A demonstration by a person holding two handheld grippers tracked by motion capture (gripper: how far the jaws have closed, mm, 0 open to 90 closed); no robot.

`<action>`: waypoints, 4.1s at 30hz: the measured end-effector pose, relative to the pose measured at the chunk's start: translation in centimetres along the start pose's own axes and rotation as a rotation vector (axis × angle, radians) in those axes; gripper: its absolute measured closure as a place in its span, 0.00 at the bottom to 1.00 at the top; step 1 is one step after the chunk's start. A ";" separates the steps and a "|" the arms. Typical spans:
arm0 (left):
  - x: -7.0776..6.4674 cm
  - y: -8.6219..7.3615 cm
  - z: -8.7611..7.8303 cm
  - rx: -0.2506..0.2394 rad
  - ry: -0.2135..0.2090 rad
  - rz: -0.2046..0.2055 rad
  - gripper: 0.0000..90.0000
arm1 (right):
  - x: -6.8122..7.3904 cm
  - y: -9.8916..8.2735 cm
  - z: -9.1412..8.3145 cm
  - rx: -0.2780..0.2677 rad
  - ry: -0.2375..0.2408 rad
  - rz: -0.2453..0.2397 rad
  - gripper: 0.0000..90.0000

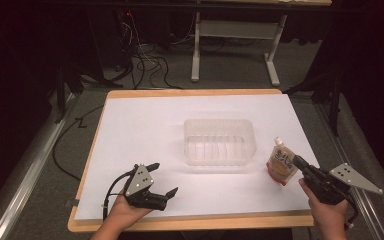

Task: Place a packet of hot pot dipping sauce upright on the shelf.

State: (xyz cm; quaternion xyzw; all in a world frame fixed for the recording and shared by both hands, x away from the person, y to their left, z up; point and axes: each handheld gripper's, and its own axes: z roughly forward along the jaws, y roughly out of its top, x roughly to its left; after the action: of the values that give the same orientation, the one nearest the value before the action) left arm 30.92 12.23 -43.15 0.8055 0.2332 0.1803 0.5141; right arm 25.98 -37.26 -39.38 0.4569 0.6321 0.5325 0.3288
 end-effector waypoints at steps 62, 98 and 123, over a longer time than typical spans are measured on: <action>0.0 0.0 0.0 0.009 0.002 0.012 0.07 | -0.9 -2.7 1.2 0.111 -0.113 0.014 1.00; 0.6 -0.1 -0.8 -0.027 0.075 -0.008 0.07 | 5.1 1.7 2.8 -0.006 0.106 0.074 1.00; 0.7 -0.1 -1.0 -0.037 0.087 -0.012 0.07 | 8.7 2.8 6.7 0.001 0.172 0.090 1.00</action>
State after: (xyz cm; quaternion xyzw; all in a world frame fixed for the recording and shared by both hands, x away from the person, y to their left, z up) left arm 30.94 13.44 -42.77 0.7857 0.2570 0.2164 0.5194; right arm 29.51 -26.63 -37.50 0.4375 0.6373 0.5835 0.2488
